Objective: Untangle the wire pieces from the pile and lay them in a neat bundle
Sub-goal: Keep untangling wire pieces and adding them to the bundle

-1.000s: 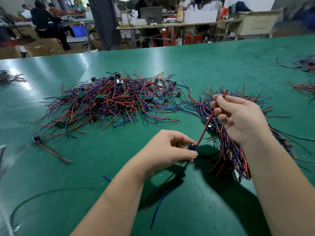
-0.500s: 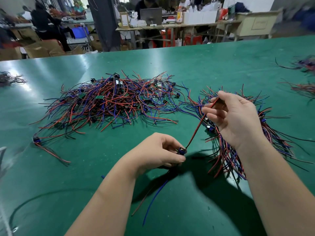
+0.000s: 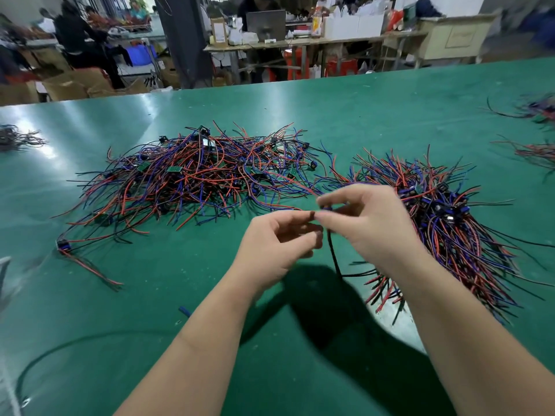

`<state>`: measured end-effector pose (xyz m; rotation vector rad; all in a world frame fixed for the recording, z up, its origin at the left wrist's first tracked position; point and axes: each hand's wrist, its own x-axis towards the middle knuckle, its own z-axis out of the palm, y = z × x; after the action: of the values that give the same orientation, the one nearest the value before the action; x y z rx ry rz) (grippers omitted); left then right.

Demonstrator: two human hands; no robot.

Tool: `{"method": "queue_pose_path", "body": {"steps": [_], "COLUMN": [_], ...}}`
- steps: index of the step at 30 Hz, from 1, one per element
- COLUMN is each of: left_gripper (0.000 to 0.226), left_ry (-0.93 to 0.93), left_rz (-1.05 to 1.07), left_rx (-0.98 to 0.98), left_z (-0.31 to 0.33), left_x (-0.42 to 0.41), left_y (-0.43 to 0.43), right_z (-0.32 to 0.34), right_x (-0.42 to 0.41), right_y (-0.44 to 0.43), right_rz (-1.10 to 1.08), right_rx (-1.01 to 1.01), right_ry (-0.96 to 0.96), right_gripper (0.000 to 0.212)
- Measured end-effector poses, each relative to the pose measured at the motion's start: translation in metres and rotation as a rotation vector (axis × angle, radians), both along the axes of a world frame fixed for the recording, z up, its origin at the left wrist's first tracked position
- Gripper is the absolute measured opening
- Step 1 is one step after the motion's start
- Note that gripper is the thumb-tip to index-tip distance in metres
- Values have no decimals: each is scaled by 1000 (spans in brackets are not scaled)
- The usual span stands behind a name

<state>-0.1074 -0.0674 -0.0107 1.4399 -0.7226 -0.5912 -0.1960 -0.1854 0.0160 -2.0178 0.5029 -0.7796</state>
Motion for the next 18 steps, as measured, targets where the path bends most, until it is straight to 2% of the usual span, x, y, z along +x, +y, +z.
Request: {"method": "queue_pose_path", "body": {"steps": [2, 4, 5, 7, 8, 10, 11, 13, 18], "left_gripper": [25, 21, 20, 28, 33, 37, 36, 34, 30], "left_ry": [-74, -360, -544, -836, -924, -1005, -991, -916, -921], "left_rz": [78, 194, 250, 279, 257, 191, 155, 121, 128], "left_rx": [-4, 120, 200, 357, 470, 697, 770, 810, 806], "left_z": [0, -3, -6, -14, -19, -29, -34, -39, -41], "left_x": [5, 14, 18, 24, 25, 27, 28, 30, 33], "left_y": [1, 4, 6, 6, 5, 0, -2, -6, -7], "right_z": [8, 16, 19, 23, 22, 16, 12, 11, 10], "right_x": [-5, -13, -18, -27, -29, -32, -31, -29, -18], "right_y": [-7, -18, -25, -42, -51, -63, -66, -63, -47], "right_rz": [-126, -303, -398, -537, -562, -561, -534, -495, -448], "right_rx": [-47, -175, -251, -340, -348, -359, -356, -336, -319], "right_ry": [-278, -478, -506, -399, -248, 121, 238, 274, 190], "right_gripper": [20, 21, 20, 19, 22, 35, 43, 49, 40]}}
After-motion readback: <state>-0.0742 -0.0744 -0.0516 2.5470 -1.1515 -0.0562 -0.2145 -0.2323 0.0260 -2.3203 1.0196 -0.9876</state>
